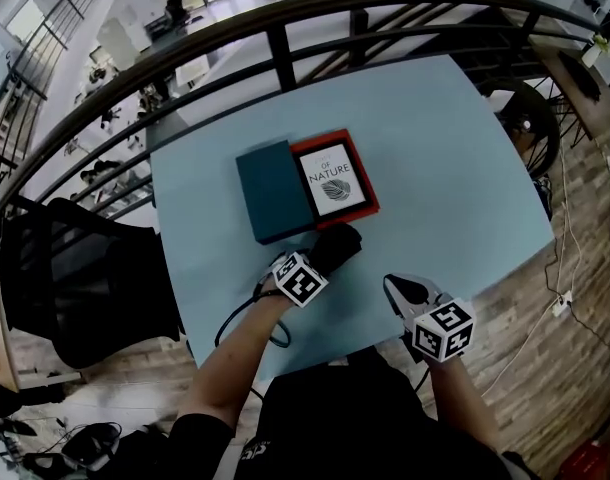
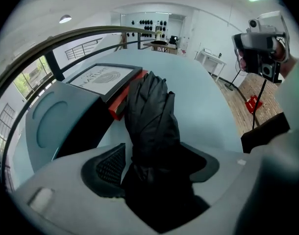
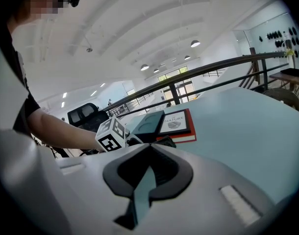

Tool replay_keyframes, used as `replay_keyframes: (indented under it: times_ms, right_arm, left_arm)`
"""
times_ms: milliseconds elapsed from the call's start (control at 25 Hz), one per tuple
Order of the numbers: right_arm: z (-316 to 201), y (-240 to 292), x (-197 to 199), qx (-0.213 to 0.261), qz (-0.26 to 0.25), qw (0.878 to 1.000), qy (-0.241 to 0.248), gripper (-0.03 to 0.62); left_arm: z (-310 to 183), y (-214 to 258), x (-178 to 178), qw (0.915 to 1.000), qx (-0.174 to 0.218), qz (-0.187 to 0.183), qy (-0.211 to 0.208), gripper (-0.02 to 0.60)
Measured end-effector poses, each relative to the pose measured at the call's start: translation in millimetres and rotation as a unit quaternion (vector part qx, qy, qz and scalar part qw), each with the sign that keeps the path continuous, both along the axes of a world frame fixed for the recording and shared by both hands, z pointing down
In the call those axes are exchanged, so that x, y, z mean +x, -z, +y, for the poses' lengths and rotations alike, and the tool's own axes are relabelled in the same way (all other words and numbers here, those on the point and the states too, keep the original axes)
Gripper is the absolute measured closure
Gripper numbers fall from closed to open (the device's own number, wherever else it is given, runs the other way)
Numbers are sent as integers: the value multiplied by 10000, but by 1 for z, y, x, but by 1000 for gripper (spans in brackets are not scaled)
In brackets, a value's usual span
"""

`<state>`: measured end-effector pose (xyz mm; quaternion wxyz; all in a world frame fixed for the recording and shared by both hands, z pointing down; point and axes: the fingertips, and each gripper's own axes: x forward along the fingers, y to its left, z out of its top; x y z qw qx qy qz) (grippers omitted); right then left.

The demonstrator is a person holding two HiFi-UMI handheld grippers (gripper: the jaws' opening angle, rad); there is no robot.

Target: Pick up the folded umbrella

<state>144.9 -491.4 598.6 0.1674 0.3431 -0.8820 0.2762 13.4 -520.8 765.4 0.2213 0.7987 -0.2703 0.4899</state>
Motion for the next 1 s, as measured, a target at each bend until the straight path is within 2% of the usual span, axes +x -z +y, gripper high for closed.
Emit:
replay_keyframes:
  times_ms: [280,440,720,880,1000]
  right_arm:
    - [-5,-4,15,-69,-10,10000,-17,592]
    - [-12,-11,23,-157,-15,9999,38,592]
    - [-20,-13,20,-180,-2,9984,528,592]
    - [-21,-12,19,-212,-70,9965,799,592]
    - [-18,-10,20,-229,-95,9948,989,592]
  left_arm:
    - [6,-16,3,9992,-311,-217,-95,230]
    - [3,-18,4,9991,-318,-272,-70,225]
    - [2,-20,5,9984,-400,-407,-66,228]
    - [6,-20,8,9986,-347,-398,85,289]
    - [13,-18,8,9980,-287,-325,454,313]
